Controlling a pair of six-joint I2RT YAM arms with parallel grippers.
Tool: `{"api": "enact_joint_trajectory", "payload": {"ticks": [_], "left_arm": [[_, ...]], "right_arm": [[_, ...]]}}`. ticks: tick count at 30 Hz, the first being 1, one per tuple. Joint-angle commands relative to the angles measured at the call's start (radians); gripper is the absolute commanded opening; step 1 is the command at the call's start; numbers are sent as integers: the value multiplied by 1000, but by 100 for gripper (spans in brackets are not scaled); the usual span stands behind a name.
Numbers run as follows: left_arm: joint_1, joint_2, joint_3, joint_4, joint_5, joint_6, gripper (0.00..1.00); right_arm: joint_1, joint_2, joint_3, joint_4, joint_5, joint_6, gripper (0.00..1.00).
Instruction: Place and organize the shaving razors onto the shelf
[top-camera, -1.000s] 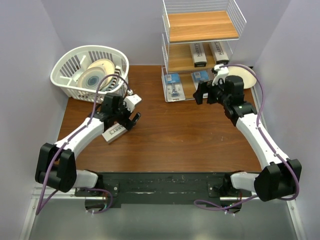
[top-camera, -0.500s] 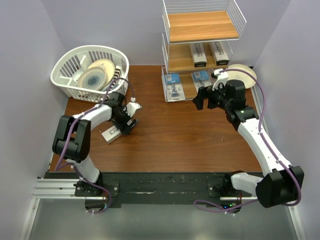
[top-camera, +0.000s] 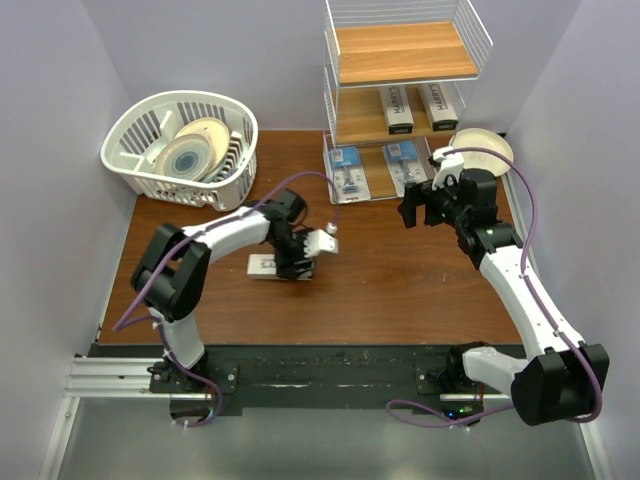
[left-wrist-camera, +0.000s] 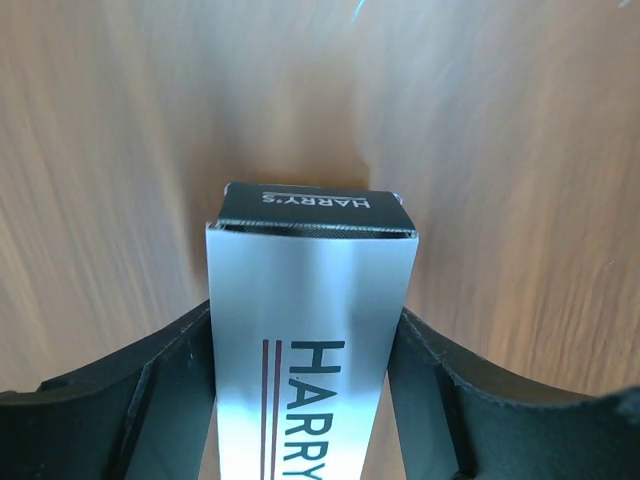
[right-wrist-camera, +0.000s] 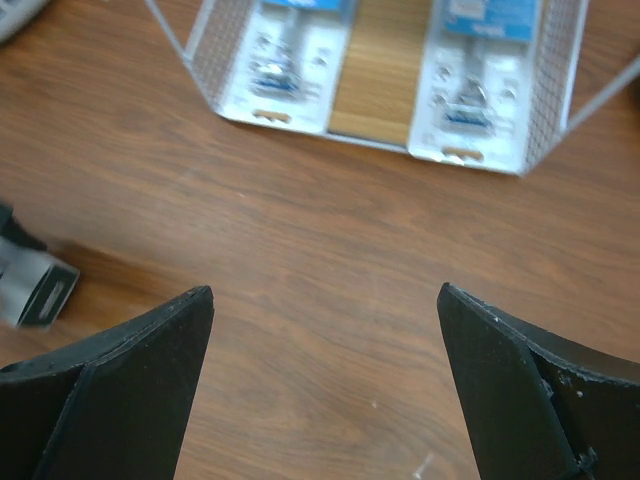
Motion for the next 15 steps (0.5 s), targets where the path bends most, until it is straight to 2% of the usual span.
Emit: {"api": "enact_joint_trajectory", "payload": {"ticks": [1,4,6,8,9,10,12,15], "left_arm": [[-152,37,155,-63,18,319,66],[-236,60,187,-58,-35,448,67],[-282,77,198,-51,-55,481,68],[-304,84,196,-38,-54,485,76],[-312,80,184,-26,-54,478,84],[-313,69,173,-3,-58,432,100],[-309,13,137,73,-95,383,100],[-272,-121,121,104,-86,294,100]], "right_arm": [[-19,-26,-38,-22,121,-56,99],[-21,-29,-65,-25,216,-46,99],[-25,-25,-84,-25,209,-60,99],[-24,-26,-96,-25,198,-68,99],[-25,-26,-100,-24,156,-71,99],[-25,-28,-102,-24,116,-72,99],[-25,-28,-107,-28,77,-75,99],[-19,-18,-84,-80,-71,-140,99]]}}
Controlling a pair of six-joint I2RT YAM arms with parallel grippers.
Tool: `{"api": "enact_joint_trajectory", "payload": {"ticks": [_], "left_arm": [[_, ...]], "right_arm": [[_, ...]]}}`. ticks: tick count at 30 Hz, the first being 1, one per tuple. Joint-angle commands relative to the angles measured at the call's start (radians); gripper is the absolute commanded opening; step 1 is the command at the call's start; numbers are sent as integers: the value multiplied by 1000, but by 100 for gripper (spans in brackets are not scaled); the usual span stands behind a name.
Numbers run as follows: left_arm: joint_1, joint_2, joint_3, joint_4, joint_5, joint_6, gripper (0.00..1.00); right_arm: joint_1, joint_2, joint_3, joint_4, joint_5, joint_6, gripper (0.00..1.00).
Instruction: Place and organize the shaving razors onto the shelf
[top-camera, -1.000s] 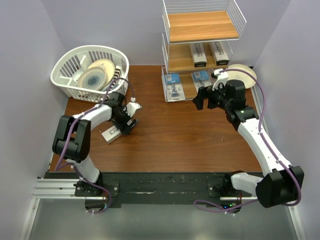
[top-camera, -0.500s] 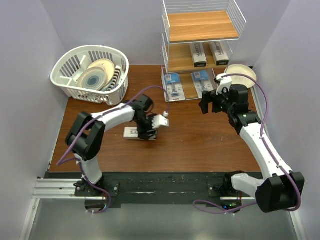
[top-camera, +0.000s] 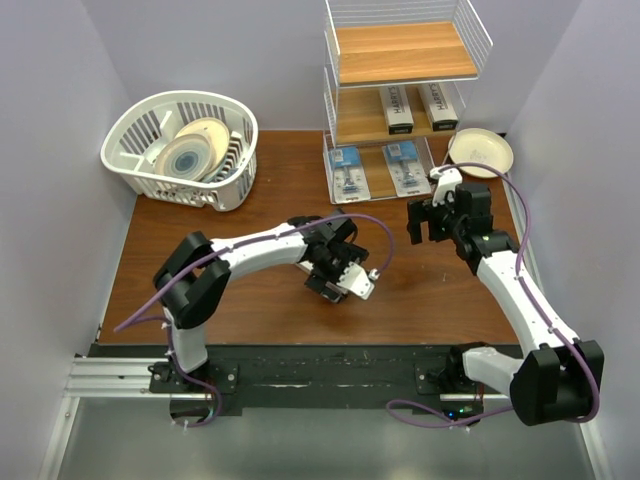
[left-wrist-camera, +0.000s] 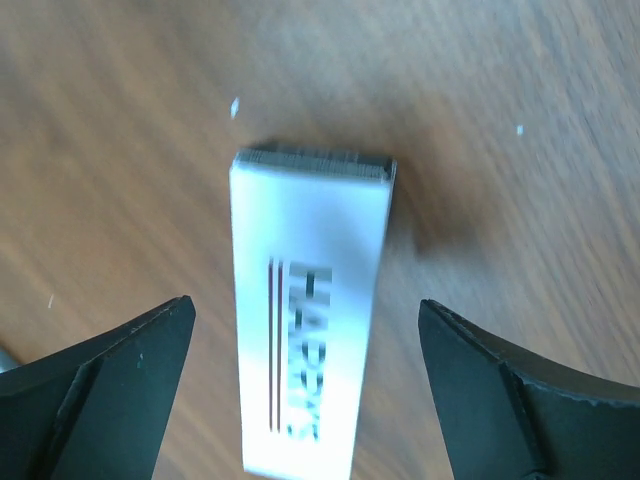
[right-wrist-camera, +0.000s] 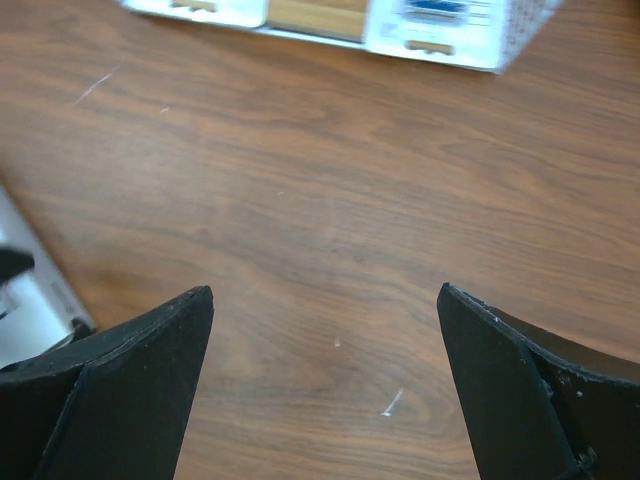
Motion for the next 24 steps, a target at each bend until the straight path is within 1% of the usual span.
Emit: {"api": "enact_joint_trajectory", "payload": {"ticks": [1,2,3,4,5,6,7,8,9,10,11,12,13,14,15,16,18,21,24], "left_arm": [[63,-209,-9,73,-5,-158,100],[80,-272,-9,87,0,-212,100],[126,-300,-9,86,4,-262,100],[154,-323,-11,80,17,-361,100],[184,-365,-15,75,38,-417,100],[245,-383,-35,78,40,-475,100],[278,-399,-49,84,38,-594,100],[307,-427,-66,98,34,-650,100],[362,-439,-109,112,26,-704,100],[381,-450,-133,127,9,-800,100],[399,-471,-159,167,-27,-841,100],[446,-487,-217,194,-29,-873,100],[479,-504,-244,222,-11,-919,100],[517,-533,-265,263,45,-939,100],[592,-541,-290,277,58,-959,100],[621,-547,-295,285,60,-989,100],[692,-554,-305,285,60,-1004,100],[740,-600,-333,294,72,-1002,100],[772,-660,-380,297,98,-1005,100]], "right_arm": [[18,-16,18,-34,-186,-83,99],[77,-16,9,-40,-192,-121,99],[115,-16,-2,-38,-188,-142,99],[150,-19,-12,-31,-188,-158,99],[200,-12,-29,-22,-200,-162,99],[221,-1,-32,-22,-209,-153,99],[236,16,-32,-19,-218,-140,99],[263,47,-29,-17,-235,-118,99],[280,67,-26,-15,-261,-112,99],[303,82,-22,-14,-262,-110,99],[357,112,-13,-9,-255,-107,99],[382,128,-6,-6,-234,-103,99],[423,145,1,-3,-229,-95,99],[440,166,20,-5,-228,-80,99],[455,204,29,-6,-226,-71,99],[487,225,44,-6,-222,-66,99],[517,272,57,-8,-205,-64,99],[561,317,78,-14,-157,-58,99],[578,363,87,-11,-128,-49,99]]}}
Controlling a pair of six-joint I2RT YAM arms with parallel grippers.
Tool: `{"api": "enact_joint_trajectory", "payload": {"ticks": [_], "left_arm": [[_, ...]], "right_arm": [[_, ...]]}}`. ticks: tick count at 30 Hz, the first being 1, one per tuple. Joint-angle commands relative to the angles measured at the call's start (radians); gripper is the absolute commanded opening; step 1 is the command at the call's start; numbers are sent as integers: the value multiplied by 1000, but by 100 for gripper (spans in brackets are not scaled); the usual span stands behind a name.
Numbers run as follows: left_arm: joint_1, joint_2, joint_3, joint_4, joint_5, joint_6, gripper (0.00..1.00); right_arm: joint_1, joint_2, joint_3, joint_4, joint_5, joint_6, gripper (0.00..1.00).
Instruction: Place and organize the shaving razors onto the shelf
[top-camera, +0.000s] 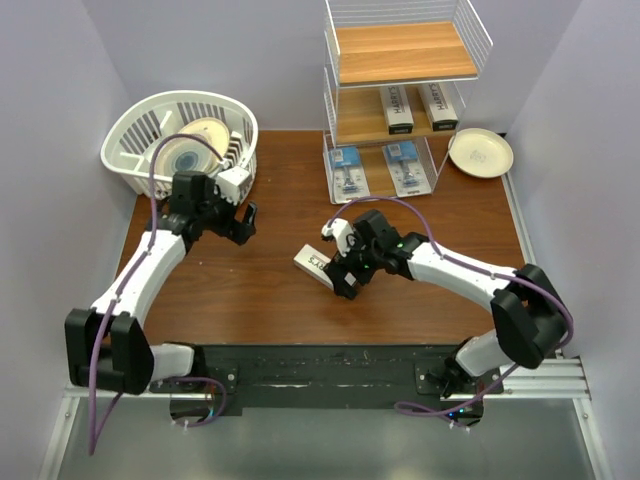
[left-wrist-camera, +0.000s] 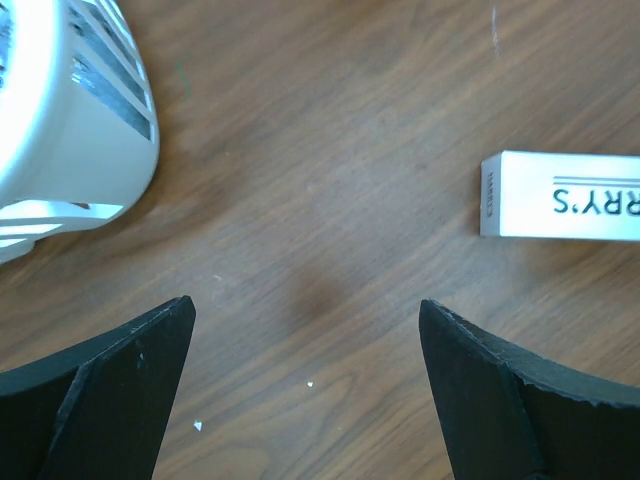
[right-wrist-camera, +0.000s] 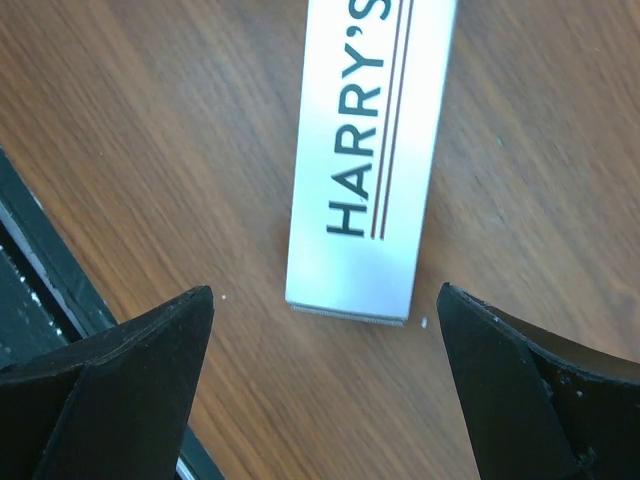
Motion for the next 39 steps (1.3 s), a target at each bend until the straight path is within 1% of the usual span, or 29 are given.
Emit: {"api": "enact_joint_trajectory", "payload": {"ticks": [1,5,11,12,15,16,18,19,21,23,25,29,33,37,39], "left_arm": [[38,-133,-53,63,71,-63,100],[66,-193,-121,61,107,-77,100],[101,-238,-164,70,150,-101,100],[105,-241,-168,75,156,-106,100],[112,-246,-179,86,171,-118,100],[115,-247,-181,93,177,-121,100],[118,-247,-187,103,185,-126,100],[118,-246,-190,110,189,-129,100],[120,-240,-190,116,199,-137,100],[120,-232,-185,123,208,-138,100],[120,-226,-182,129,211,-140,100],[120,-224,-181,130,213,-141,100],[121,-230,-191,138,214,-143,100],[124,-229,-201,142,225,-149,100],[124,-224,-194,142,223,-150,100]], "right_arm": [[26,49,54,14,70,36,99],[26,89,59,35,128,47,99],[26,118,46,46,145,30,98],[26,118,40,52,142,24,96],[26,115,23,80,139,15,83],[28,114,17,89,131,6,73],[29,118,16,112,119,-2,68],[32,120,16,117,113,-11,67],[37,131,17,117,107,-25,70],[40,138,14,106,104,-55,78],[41,144,2,103,101,-81,78],[40,148,-23,112,107,-79,79],[43,151,-21,109,104,-74,75],[42,145,-3,112,99,-79,58],[43,118,23,95,111,-60,57]]}}
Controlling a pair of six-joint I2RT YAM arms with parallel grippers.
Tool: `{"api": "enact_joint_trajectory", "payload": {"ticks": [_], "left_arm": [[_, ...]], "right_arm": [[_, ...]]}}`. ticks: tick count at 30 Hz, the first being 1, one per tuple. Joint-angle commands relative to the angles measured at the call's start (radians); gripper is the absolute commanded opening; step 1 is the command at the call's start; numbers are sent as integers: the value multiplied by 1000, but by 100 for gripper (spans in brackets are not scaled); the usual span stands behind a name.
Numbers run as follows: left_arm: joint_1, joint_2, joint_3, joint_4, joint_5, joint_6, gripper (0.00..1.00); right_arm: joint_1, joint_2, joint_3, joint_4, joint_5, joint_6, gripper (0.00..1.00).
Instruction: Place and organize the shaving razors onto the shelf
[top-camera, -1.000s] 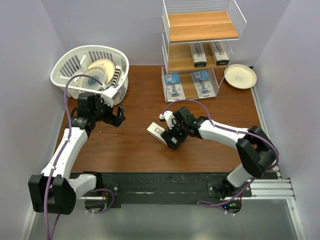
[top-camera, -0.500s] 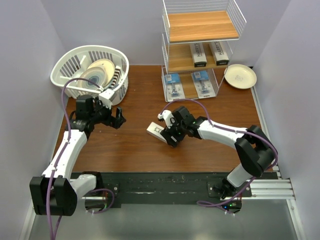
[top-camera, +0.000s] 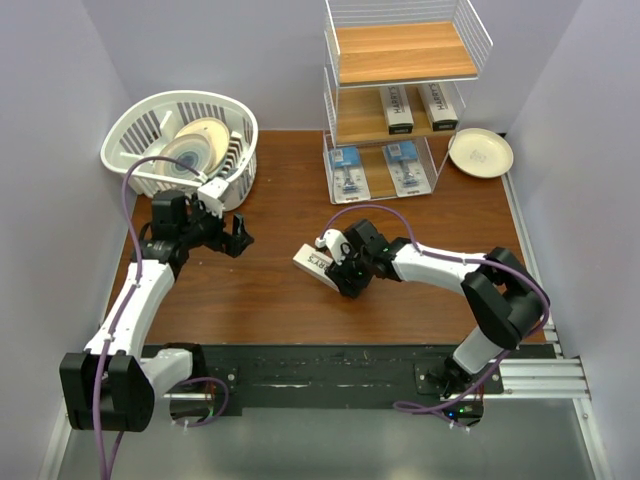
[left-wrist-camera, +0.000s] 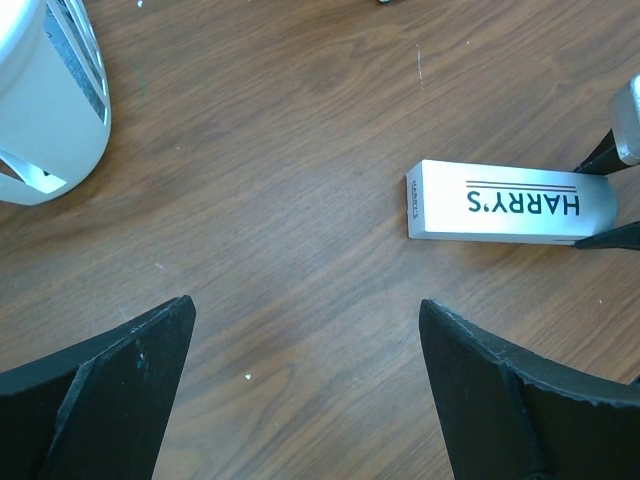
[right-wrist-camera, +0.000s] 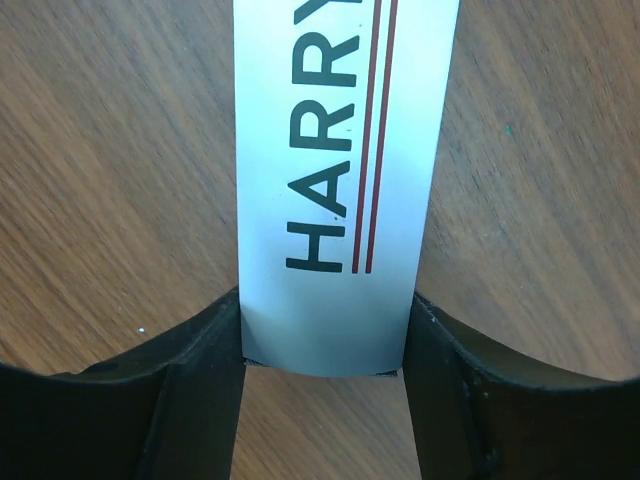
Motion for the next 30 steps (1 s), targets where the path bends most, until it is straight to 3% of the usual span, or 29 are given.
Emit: {"api": "enact_joint_trajectory", "payload": {"ticks": [1,9,16,30], "left_arm": [[12,5,3,43,26,-17,100],[12,100,29,104,47,-59,99],[12,239,163,126,62,-94,98],[10,386,328,136,61,-106,97]], "right_arm": [[7,-50,82,-3,18,34,57],[-42,-211,273,-114,89,144,48],[-126,-271,363,-169,147,227,44],[-211,-201,572,-209,280,322,43]]}}
